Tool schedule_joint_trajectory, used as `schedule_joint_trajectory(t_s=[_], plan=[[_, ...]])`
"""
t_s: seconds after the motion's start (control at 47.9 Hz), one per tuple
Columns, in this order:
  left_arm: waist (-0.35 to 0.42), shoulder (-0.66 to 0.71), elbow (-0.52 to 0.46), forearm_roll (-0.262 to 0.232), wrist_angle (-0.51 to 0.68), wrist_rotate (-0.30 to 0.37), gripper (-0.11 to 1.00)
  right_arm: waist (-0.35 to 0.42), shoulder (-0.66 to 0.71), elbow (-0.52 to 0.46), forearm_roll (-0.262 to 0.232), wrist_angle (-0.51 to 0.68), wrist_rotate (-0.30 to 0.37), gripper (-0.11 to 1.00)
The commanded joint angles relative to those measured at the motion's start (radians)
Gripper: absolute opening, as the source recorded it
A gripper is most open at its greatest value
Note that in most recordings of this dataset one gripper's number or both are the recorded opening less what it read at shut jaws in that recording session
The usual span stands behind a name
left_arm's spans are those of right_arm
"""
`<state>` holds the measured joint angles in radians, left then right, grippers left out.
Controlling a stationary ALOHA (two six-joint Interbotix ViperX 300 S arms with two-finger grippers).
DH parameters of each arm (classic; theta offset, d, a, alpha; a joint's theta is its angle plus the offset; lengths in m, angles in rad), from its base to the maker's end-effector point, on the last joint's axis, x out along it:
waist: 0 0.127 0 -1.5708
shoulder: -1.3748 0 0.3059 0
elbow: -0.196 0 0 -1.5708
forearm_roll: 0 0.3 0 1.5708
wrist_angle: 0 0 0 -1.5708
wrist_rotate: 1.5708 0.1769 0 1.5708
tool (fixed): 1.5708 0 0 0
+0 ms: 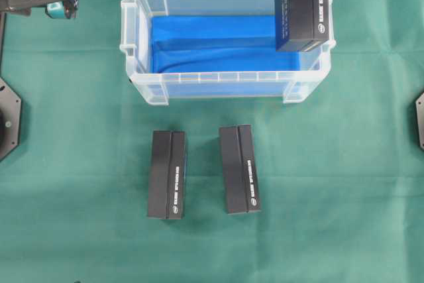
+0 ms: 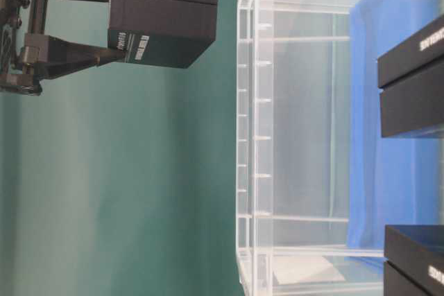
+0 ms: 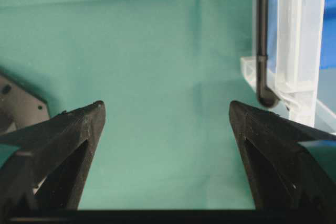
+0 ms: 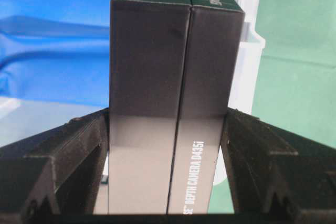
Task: Take out the box from the case.
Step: 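Lift the right box up out of the bin with the right gripper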
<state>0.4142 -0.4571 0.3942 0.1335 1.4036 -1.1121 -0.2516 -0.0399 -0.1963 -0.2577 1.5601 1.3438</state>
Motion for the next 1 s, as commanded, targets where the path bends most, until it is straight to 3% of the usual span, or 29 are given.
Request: schedule_joint_trajectory(t_s=[0.0, 0.981], plan=[[0.002, -0.011, -0.011, 0.005, -0.003, 0.002, 0.98, 0.003, -0.034, -0.028, -0.008, -0.002, -0.002, 0.67], [0.002, -0.011, -0.011, 0.005, 0.003, 0.000, 0.98, 0.025, -0.034, -0.028, -0.014, 0.000, 0.002, 0.67]])
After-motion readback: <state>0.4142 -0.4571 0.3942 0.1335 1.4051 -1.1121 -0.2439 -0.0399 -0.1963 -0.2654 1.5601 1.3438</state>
